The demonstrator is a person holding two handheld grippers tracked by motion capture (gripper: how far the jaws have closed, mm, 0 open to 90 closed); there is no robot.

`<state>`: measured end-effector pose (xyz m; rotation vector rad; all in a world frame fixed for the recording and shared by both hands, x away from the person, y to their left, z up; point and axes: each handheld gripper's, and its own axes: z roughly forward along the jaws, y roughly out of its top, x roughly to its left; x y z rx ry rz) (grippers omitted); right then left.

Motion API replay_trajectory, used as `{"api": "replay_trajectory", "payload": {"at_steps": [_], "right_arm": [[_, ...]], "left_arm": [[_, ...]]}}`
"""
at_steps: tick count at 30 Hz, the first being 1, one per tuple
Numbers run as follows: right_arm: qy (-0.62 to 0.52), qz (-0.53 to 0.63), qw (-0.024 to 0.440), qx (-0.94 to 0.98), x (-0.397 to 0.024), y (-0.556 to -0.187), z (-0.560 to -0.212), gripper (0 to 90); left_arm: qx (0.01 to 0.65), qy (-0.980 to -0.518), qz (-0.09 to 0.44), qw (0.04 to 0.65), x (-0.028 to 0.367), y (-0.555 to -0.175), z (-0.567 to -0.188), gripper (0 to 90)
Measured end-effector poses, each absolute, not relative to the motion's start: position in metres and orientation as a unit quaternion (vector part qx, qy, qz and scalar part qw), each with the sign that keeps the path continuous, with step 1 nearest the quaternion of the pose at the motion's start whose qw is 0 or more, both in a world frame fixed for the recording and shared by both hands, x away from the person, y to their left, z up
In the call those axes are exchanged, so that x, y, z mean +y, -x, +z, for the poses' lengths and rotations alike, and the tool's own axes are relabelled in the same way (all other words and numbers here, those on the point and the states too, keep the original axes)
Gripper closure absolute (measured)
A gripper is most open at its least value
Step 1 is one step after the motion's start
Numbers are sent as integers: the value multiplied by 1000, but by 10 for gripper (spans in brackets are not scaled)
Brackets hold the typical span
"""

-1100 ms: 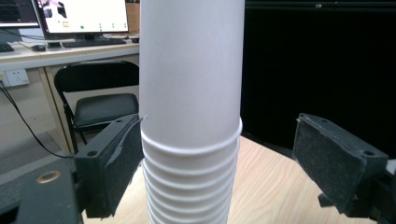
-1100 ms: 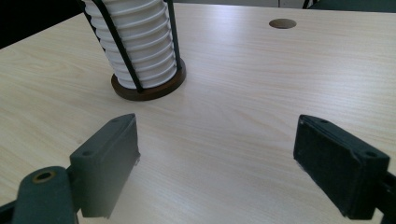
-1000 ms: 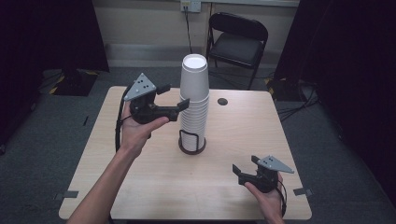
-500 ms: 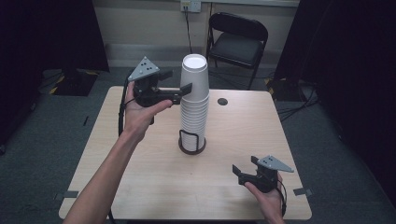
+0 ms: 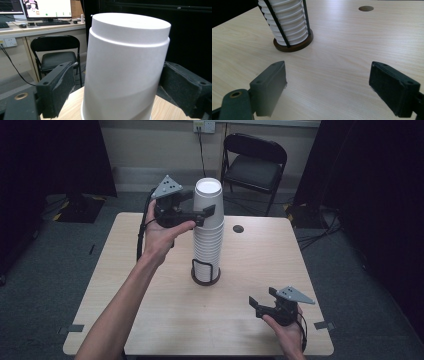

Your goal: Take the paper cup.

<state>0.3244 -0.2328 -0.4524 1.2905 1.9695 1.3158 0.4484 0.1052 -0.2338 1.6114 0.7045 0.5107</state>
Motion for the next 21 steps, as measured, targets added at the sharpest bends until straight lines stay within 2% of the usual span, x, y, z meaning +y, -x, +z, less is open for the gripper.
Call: {"api": "replay_trajectory", "payload": {"at_steps": [6,21], "right_arm": [[-467,472,223,713,-234,-325,-453,139],[-466,476,223,712,-234,-325,-453,140]], "left_arm": [[302,-708,226,598,94,-452,-235,154],[317,-715,235,578,78,-462,-242,148]]}}
